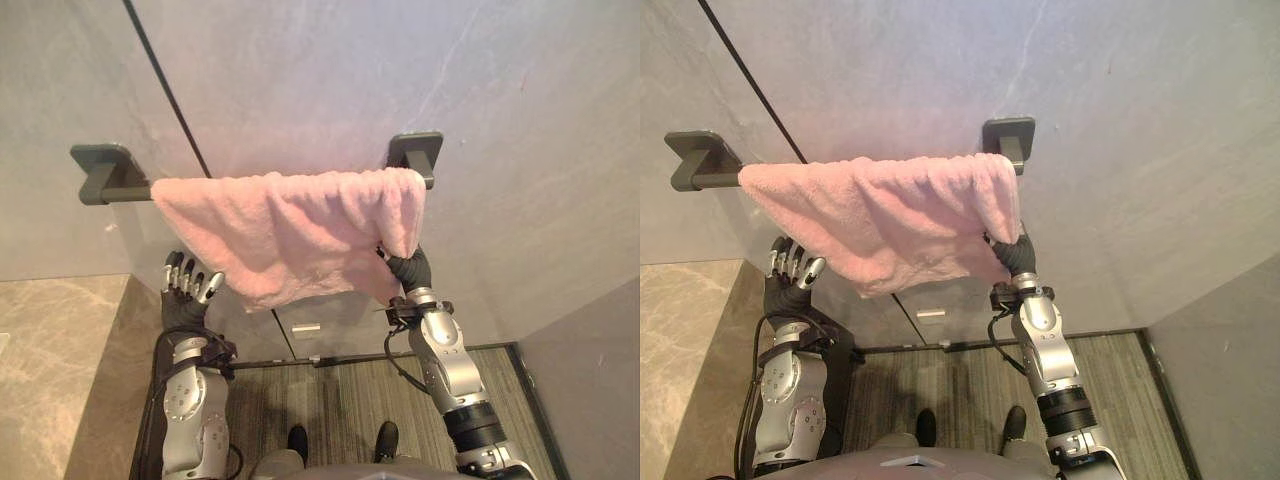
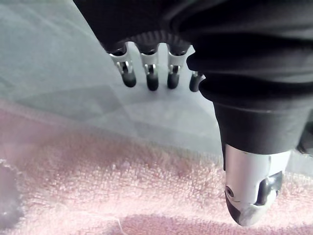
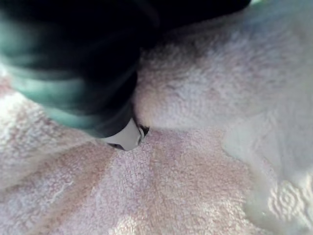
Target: Organize washtable
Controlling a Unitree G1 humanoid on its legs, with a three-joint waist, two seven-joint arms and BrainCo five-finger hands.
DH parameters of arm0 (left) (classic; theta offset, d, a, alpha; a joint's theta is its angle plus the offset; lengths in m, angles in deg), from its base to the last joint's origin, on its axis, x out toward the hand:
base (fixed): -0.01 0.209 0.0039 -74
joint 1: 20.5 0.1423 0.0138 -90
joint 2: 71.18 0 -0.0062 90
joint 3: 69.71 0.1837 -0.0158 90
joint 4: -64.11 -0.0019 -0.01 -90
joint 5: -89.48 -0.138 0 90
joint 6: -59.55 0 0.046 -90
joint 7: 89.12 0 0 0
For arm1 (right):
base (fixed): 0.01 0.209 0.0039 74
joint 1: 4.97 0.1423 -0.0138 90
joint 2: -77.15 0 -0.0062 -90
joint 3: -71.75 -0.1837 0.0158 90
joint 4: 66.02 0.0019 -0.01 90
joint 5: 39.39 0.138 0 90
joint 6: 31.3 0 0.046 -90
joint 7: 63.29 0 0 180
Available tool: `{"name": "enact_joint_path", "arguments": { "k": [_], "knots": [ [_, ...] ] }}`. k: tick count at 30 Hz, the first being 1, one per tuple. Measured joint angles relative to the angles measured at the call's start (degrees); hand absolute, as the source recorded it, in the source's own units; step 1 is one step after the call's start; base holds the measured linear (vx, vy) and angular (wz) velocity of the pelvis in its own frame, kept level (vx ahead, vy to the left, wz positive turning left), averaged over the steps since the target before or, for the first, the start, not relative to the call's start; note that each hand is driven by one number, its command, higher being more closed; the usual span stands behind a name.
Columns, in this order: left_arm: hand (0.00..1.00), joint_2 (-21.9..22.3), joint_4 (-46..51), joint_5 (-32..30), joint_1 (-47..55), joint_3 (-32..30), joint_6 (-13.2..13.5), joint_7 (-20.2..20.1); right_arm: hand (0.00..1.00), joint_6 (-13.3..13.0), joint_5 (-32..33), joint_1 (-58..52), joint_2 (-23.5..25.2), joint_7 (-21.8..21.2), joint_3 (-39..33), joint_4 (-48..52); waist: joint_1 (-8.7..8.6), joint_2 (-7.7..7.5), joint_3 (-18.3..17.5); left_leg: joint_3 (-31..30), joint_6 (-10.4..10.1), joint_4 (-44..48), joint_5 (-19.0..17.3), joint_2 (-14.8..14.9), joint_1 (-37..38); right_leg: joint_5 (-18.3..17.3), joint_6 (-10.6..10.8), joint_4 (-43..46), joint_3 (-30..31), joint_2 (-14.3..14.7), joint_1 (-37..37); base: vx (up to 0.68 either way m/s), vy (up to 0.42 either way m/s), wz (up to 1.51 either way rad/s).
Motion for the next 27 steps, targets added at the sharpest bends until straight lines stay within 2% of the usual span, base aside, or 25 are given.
{"name": "enact_joint_path", "arguments": {
  "k": [4,11,12,18,21,24,27],
  "knots": [
    [0.0,-0.62,0.0,0.0,-0.02,0.61,0.0,0.0,1.0,0.01,2.06,-0.01,-0.15,-0.09,1.49,0.0,-0.04,-0.02,-0.34,0.62,-0.01,0.02,0.02,0.0,-0.12,0.01,-0.36,-0.01,0.54,0.02,-0.53,-0.04,-0.001,-0.09],
    [0.0,-3.01,-0.7,0.01,-0.01,4.62,-0.04,0.14,1.0,0.03,2.1,-0.01,-0.4,-0.19,3.2,0.02,-0.03,0.01,-2.29,0.79,-0.12,0.01,0.11,-0.02,-0.19,0.09,-0.34,-0.04,0.9,0.0,-0.66,0.0,0.0,0.0],
    [1.0,-3.33,-0.95,0.0,-0.01,5.31,-0.03,0.14,1.0,0.03,2.11,-0.01,-0.74,-0.21,3.65,0.02,-0.03,0.03,-2.81,0.79,-0.14,-0.07,0.13,-0.01,-0.21,0.09,-0.34,-0.04,0.9,0.01,-0.71,0.0,0.0,0.0],
    [1.0,-4.19,-2.99,-0.23,-0.63,7.62,0.62,0.14,1.0,0.03,3.66,-0.01,-0.96,-1.08,4.36,0.07,-0.03,0.03,-3.51,1.43,-0.2,-0.15,0.18,-0.01,-0.19,0.12,-0.29,-0.04,1.36,0.0,-1.15,-0.02,0.002,-0.03],
    [1.0,-5.14,-5.39,-1.34,-2.52,10.21,0.11,-0.12,1.0,0.03,4.31,-0.1,-0.96,-1.09,5.27,0.08,-0.18,0.02,-4.51,2.23,-0.23,-0.42,0.21,-0.03,-0.35,0.18,-0.2,-0.03,1.67,-0.03,-1.51,0.0,0.007,-0.11],
    [1.0,-5.88,-8.07,-2.29,-7.49,15.47,-0.74,-1.77,1.0,0.03,4.33,-0.18,-0.82,-1.15,7.31,0.18,-1.81,-0.22,-6.27,2.91,-0.28,-0.49,0.25,-0.02,-0.08,0.37,-0.19,0.0,2.03,0.01,-1.62,0.04,0.008,-0.12],
    [1.0,-4.24,-10.21,-2.33,-10.81,16.03,-0.75,-1.88,1.0,-0.04,4.33,-1.08,-0.95,-1.12,7.83,2.38,-2.99,-0.16,-6.3,3.76,-0.11,-0.64,0.06,0.04,0.84,0.51,-0.25,0.12,3.16,0.22,-1.48,0.06,0.004,-0.23]
  ]
}}
